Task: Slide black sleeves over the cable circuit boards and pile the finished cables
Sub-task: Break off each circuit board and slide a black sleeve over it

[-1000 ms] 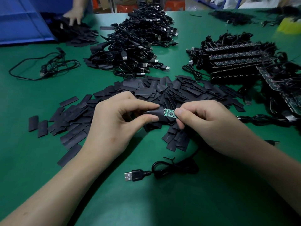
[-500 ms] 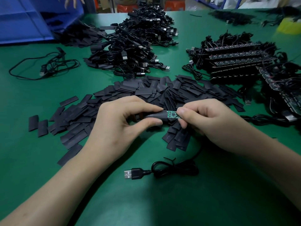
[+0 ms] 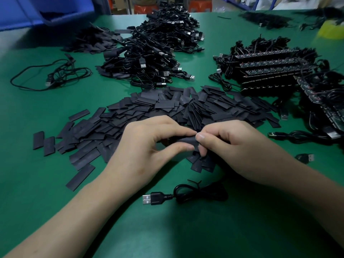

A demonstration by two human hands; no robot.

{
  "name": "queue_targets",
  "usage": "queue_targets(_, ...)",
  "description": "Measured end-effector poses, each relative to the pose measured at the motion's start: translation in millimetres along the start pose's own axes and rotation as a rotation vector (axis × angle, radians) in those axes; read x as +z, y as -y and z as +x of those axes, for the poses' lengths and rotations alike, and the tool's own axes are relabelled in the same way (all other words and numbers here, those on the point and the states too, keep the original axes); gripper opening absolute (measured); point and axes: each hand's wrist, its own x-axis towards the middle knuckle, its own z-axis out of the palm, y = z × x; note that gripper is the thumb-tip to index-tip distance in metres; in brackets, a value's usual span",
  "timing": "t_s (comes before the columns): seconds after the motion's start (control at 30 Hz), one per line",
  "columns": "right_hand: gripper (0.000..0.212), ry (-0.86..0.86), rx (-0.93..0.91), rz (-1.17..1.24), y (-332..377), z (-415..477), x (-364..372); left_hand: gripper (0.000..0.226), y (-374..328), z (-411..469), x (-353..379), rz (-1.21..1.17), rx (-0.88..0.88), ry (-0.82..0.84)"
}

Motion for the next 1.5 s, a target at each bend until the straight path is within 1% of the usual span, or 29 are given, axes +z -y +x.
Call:
queue_targets(0.1,0.038,0.011,-0.022,0.037,-2.3,0.1,0.1,0.021,-0.1,0.2,0.8,-0.015,-0.006,-0.024)
queue_targets(0.17,0.034,-0.010,-0.030,0.080,-4.8,0.8,0.2,0.020,0.7,1.0,1.3,-0.025,-0.024,-0.043)
queue_targets(0.27,0.014,-0.100,-0.062,0.241,-6.5,0.8,0.4,0.019,1.8,1.4,1.1,-0.072,-0.072,-0.074)
queue_targets(0.33,0.003,-0.155,-0.115,0.267,-6.7,-0.4,-0.5,0.018,3.4,1.3,0.2,-0.113,-0.113,-0.089)
queue_targets(0.4,0.008,-0.223,-0.197,0.181,-6.6,-1.6,0.1,0.018,4.5,1.2,-0.5,-0.149,-0.147,-0.097)
queue_targets(0.47,0.007,-0.284,-0.265,0.076,-6.1,-1.7,0.9,0.018,4.3,1.2,0.1,-0.182,-0.171,-0.097)
queue_targets(0.6,0.003,-0.370,-0.351,-0.095,-6.4,-1.3,-0.6,0.017,2.9,0.8,2.4,-0.291,-0.225,-0.092)
queue_targets(0.7,0.003,-0.412,-0.403,-0.152,-7.9,-0.9,-0.2,0.016,2.8,0.4,3.0,-0.325,-0.244,-0.082)
queue_targets(0.93,0.001,-0.419,-0.421,-0.143,-7.8,-0.9,3.8,0.018,1.6,-0.3,4.7,-0.296,-0.248,-0.076)
queue_targets(1.13,0.011,-0.438,-0.327,-0.025,-7.5,-1.1,3.8,0.019,0.3,0.5,1.5,-0.299,-0.213,-0.134)
queue_targets(1.27,0.008,-0.456,-0.310,-0.023,-6.9,-1.7,5.5,0.019,0.3,-0.1,1.3,-0.283,-0.199,-0.143)
queue_targets(1.5,0.007,-0.474,-0.342,-0.083,-5.8,-2.9,9.1,0.020,-1.2,-1.4,4.0,-0.209,-0.143,-0.139)
